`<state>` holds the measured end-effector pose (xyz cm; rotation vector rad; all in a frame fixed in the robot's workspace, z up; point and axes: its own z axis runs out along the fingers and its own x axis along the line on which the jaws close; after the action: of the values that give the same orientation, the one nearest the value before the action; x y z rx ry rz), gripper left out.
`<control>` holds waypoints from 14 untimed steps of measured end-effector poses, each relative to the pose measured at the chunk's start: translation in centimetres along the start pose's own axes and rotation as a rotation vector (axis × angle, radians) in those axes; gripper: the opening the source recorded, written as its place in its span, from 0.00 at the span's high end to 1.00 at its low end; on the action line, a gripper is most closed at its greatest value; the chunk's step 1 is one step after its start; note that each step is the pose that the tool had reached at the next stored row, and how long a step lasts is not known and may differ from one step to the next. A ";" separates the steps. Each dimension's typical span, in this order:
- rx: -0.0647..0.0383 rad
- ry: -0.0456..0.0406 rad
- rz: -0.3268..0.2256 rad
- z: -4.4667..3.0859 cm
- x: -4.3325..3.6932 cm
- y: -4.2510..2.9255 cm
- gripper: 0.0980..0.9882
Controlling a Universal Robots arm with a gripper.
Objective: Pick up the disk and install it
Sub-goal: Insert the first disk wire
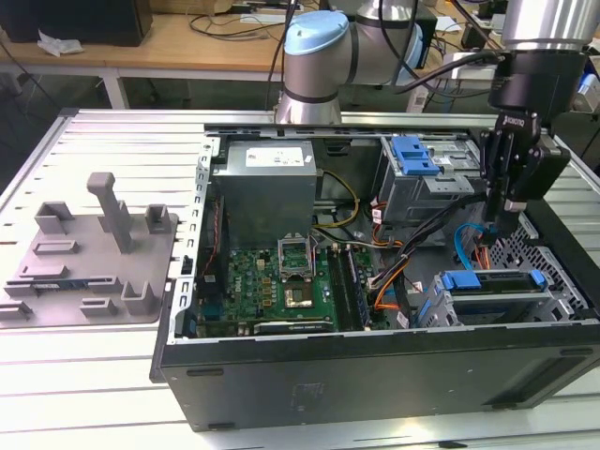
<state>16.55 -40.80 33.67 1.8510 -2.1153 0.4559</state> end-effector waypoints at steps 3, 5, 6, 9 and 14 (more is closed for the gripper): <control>0.001 0.0000 -0.002 0.08 -0.03 0.00 0.71; 0.001 0.0000 -0.002 0.09 -0.04 0.00 0.71; 0.001 0.0001 -0.002 0.09 -0.04 0.00 0.71; 0.001 0.0000 -0.002 0.09 -0.04 0.00 0.81; 0.001 -0.0002 -0.002 0.11 -0.04 0.00 0.81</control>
<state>16.55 -40.81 33.56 1.8536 -2.1135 0.4564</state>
